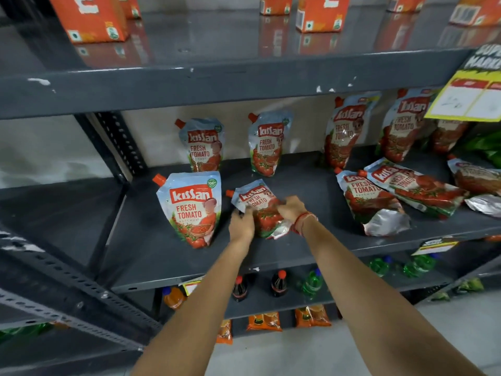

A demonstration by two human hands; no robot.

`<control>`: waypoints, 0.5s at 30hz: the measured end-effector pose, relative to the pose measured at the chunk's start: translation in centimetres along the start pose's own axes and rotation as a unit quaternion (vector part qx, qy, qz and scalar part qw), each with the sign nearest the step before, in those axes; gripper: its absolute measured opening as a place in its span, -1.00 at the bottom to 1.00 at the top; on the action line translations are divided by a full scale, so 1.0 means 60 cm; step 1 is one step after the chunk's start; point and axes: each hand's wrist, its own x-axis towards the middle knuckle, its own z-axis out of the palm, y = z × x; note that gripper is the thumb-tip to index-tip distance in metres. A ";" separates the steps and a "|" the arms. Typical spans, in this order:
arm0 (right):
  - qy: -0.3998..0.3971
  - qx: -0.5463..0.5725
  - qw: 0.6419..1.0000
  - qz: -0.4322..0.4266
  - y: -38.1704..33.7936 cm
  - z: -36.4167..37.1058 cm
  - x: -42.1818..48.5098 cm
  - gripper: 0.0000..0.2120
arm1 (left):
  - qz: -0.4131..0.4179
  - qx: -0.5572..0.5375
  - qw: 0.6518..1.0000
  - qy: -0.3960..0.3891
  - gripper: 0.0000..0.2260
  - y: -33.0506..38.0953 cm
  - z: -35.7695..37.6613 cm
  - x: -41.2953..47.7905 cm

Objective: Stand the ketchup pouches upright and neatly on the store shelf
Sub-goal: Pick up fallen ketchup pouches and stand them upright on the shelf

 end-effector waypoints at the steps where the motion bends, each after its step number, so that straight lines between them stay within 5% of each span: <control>1: -0.040 0.067 0.997 0.017 0.006 -0.001 -0.001 -0.69 | -0.048 -0.046 0.998 -0.002 -0.60 0.014 0.006 0.013; 4: -0.143 0.177 0.973 0.032 0.021 -0.004 -0.015 -0.91 | -0.140 -0.121 0.982 -0.023 -0.60 0.041 0.009 0.033; 7: -0.131 0.212 0.968 -0.009 0.030 -0.007 -0.029 -0.83 | -0.140 -0.116 0.983 -0.033 -0.64 0.039 0.007 0.037; 15: 0.017 0.243 0.949 -0.201 0.003 -0.028 -0.037 -0.63 | 0.128 -0.156 0.979 0.025 -0.86 0.069 0.014 0.015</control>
